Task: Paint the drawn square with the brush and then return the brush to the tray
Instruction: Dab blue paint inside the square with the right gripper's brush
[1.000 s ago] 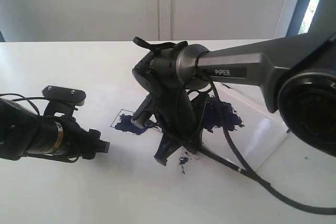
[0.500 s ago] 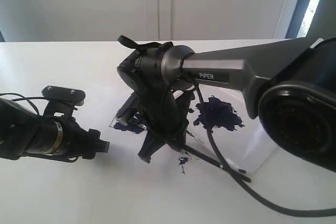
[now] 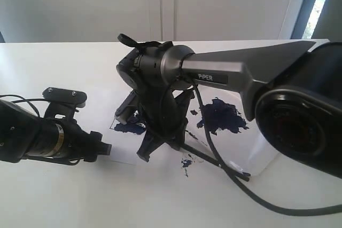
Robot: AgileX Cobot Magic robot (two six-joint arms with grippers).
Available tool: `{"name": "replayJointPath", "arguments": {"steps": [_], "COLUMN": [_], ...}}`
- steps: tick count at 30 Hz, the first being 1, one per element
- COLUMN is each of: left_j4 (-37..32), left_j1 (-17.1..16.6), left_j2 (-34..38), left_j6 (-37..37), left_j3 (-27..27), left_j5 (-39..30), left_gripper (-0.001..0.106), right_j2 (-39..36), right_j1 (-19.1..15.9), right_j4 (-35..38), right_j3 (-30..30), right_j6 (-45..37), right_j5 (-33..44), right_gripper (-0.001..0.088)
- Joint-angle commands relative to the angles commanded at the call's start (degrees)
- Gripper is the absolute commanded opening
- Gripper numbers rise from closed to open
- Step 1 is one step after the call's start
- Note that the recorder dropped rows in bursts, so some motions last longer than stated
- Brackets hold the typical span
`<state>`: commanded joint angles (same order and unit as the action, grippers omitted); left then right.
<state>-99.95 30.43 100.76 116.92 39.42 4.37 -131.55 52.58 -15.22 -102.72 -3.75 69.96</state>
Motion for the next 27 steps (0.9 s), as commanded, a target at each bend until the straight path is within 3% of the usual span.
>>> {"name": "replayJointPath", "arguments": {"steps": [5, 14, 19, 27], "left_j4": [0.00, 0.00, 0.00, 0.00], "left_j1": [0.00, 0.00, 0.00, 0.00], "left_j2": [0.00, 0.00, 0.00, 0.00], "left_j6": [0.00, 0.24, 0.23, 0.27], "left_j3": [0.00, 0.00, 0.00, 0.00], "left_j5": [0.00, 0.12, 0.23, 0.56], "left_gripper": [0.074, 0.074, 0.074, 0.074], "right_j2": [0.27, 7.05, 8.87, 10.02], "right_j1": [-0.11, -0.11, -1.84, -1.92], "right_j4": [-0.25, -2.88, -2.88, -3.01], "right_j3": [1.09, 10.49, 15.15, 15.64], "right_j6": [1.10, 2.41, 2.91, 2.45], "right_j5": [0.00, 0.00, 0.00, 0.00], "right_gripper": [0.0000, 0.0000, 0.0000, 0.0000]}}
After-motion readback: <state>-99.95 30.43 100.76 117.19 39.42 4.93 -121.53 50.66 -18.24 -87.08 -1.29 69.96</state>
